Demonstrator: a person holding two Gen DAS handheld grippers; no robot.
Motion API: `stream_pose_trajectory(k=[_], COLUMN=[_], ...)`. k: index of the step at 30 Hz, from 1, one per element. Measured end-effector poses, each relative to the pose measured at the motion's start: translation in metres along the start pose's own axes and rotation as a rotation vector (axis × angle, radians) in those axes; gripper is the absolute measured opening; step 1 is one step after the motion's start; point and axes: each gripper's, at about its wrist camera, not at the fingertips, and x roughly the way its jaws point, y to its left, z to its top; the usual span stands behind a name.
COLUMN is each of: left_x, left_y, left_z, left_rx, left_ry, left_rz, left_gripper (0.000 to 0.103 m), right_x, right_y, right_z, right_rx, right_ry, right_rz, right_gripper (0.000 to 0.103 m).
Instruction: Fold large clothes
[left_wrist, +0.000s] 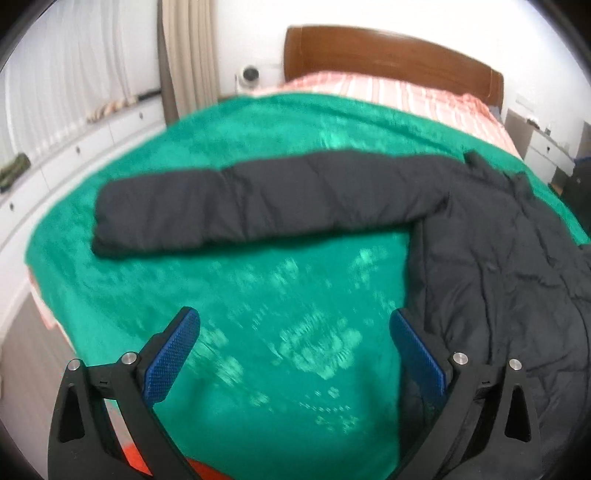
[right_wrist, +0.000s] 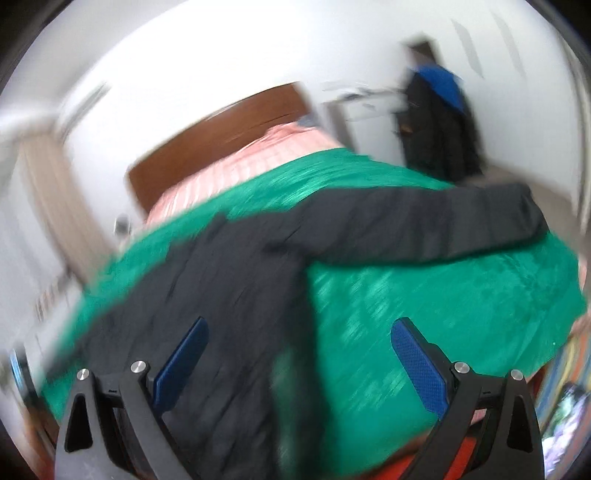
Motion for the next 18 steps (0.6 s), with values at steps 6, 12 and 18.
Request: stream_pose_trajectory(k=[6,12,18], left_x=[0.006,0.016,0.014], left_y=[0.015,0.027,0.026], left_z=[-0.008,-0.007,-0.011], left_rx=[-0.035,-0.103,-0.103], left_ry=[0.003,0.029,0.022], left_rz=[0.029,0.023,0.020], left_gripper=[0.102,0.102,0.102], right_x=[0.046,0.070,0.075], right_y=[-0.157,-0.208,-0.159], right_z=[0.047,0.076,0.130], right_rx=[0.445,0.584,0.334], right_ry=[-0.004,-0.078,-0.064], right_rz=[-0.163,-0.124,-0.314], right_gripper=[0.100,0.083,0.014])
